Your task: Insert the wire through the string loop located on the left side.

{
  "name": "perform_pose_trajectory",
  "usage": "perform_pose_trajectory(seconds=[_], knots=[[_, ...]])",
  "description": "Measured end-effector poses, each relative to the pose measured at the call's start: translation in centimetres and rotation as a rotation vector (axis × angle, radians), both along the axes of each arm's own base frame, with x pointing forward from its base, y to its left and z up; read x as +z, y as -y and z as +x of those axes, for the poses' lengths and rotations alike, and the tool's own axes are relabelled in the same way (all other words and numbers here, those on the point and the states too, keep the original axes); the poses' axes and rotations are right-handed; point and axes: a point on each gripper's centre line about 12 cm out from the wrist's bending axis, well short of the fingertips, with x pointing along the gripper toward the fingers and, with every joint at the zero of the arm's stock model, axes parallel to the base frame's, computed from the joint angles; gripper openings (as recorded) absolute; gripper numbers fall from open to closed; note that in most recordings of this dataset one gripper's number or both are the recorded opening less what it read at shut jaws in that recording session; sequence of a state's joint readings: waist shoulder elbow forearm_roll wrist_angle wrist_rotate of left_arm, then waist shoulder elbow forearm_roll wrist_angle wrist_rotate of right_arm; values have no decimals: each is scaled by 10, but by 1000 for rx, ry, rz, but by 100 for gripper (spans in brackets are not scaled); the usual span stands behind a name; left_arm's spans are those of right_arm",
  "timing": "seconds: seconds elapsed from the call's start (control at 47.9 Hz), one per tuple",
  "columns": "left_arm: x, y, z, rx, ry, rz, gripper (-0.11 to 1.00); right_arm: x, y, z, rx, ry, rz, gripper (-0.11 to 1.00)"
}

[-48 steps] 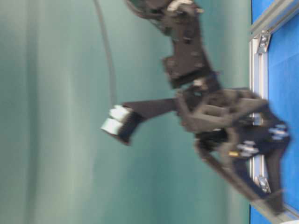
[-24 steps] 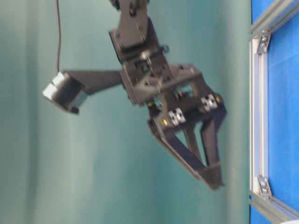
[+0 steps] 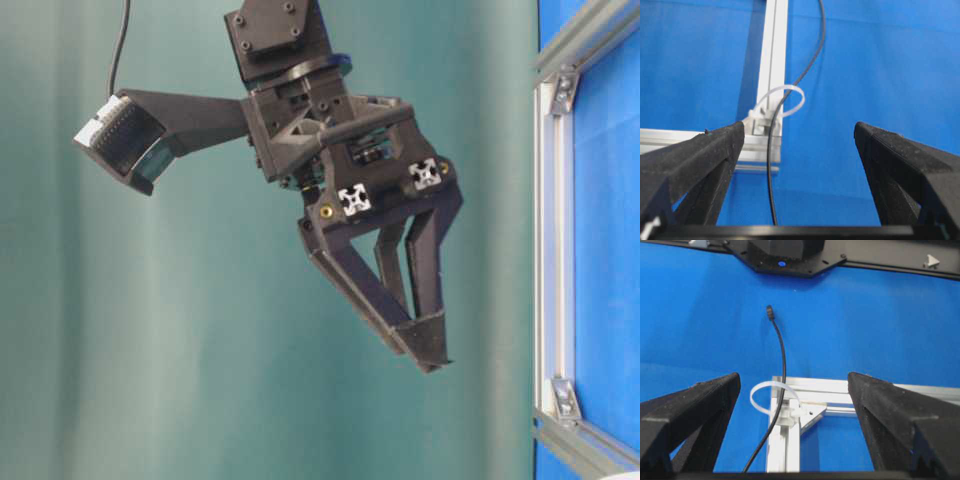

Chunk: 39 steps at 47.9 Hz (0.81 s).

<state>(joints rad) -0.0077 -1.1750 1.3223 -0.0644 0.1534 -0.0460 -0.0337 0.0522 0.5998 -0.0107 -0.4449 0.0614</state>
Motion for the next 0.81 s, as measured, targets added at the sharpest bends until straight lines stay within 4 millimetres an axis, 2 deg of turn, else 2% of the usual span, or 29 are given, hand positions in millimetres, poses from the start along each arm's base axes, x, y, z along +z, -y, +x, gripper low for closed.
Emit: perform_pose_trajectory(seconds=[0.814], knots=[[0,0,0,-2,3,9,87,-1,0,0,0,-2,0,97]])
